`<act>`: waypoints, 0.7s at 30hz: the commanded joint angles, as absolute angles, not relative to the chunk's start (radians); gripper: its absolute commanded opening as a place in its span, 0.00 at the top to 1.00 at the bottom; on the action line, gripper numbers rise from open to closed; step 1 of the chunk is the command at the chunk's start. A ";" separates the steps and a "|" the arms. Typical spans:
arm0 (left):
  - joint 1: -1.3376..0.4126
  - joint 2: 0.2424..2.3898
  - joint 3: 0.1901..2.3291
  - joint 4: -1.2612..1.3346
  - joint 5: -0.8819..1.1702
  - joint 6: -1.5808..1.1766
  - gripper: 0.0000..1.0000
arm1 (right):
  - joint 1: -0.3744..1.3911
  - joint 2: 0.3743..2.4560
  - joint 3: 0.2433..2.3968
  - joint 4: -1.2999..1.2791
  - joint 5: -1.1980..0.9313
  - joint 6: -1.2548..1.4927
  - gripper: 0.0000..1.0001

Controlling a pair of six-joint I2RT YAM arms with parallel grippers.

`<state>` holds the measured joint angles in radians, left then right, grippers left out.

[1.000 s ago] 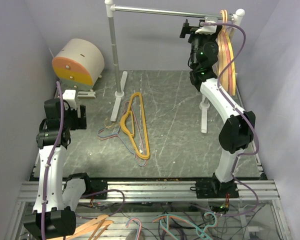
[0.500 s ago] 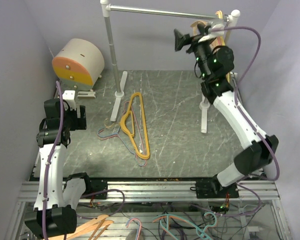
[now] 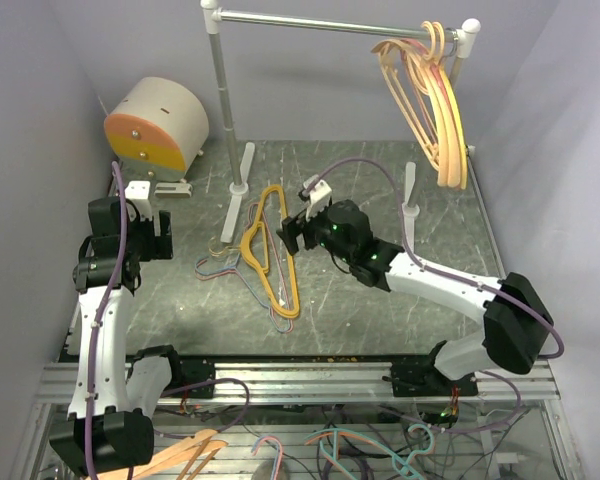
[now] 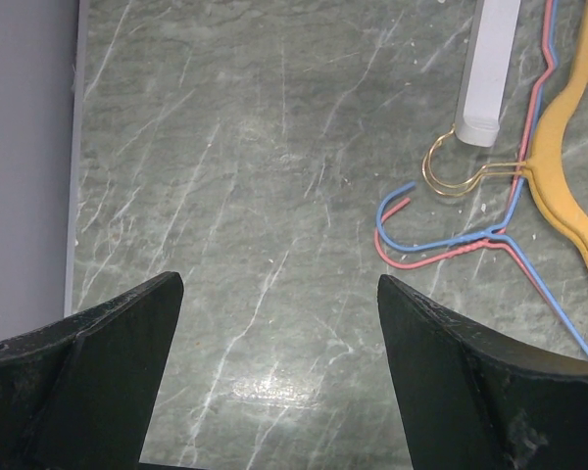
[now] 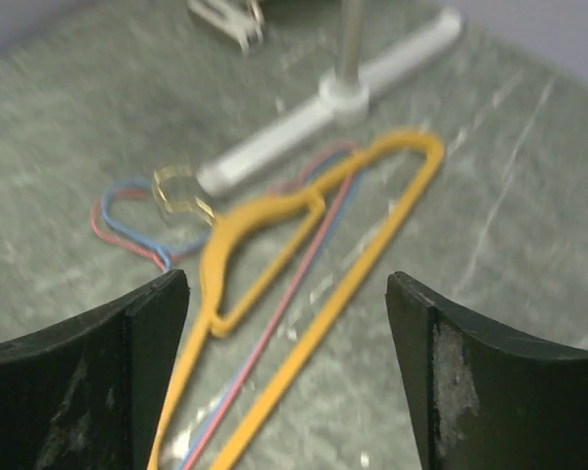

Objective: Organize the hangers

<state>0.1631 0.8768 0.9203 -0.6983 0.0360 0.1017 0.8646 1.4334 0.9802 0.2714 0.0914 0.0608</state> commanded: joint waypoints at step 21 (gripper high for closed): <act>0.177 0.867 0.904 -0.657 0.063 0.112 0.09 | 0.961 1.711 0.995 0.012 -0.005 0.215 0.37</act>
